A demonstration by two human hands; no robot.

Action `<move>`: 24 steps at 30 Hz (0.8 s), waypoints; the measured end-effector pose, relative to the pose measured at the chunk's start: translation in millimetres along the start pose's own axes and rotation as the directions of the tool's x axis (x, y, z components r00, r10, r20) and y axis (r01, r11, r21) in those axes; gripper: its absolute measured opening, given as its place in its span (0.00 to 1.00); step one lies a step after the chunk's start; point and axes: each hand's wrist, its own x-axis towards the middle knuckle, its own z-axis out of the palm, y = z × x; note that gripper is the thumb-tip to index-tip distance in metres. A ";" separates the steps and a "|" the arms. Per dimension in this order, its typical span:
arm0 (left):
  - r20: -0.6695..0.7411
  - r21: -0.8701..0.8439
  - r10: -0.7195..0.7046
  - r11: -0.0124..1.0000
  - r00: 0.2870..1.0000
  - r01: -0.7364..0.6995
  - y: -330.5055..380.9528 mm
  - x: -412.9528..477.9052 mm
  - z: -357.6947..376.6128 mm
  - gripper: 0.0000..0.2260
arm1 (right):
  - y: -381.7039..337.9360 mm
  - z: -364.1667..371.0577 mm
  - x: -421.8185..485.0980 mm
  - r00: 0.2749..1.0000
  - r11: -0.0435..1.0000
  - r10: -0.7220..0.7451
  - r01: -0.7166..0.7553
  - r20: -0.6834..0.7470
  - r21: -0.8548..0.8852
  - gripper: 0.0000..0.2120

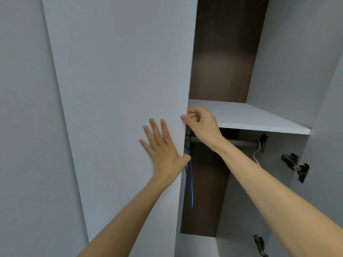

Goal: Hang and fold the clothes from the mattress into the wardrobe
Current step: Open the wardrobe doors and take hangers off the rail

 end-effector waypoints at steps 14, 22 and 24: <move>0.016 -0.064 -0.044 0.997 0.999 0.045 -19.3 -119.7 -139.8 0.48 | -97.2 -10.4 -111.1 0.953 0.946 -0.271 0.238 0.135 0.219 0.10; -0.037 -0.119 -0.119 0.986 0.992 0.114 -69.7 -169.1 -223.4 0.45 | -155.0 31.0 -148.3 0.862 0.871 -0.384 0.219 0.332 0.439 0.09; -0.081 -0.126 -0.148 0.983 0.986 0.137 -84.3 -178.4 -240.8 0.44 | -169.4 46.2 -156.2 0.835 0.863 -0.409 0.222 0.369 0.454 0.12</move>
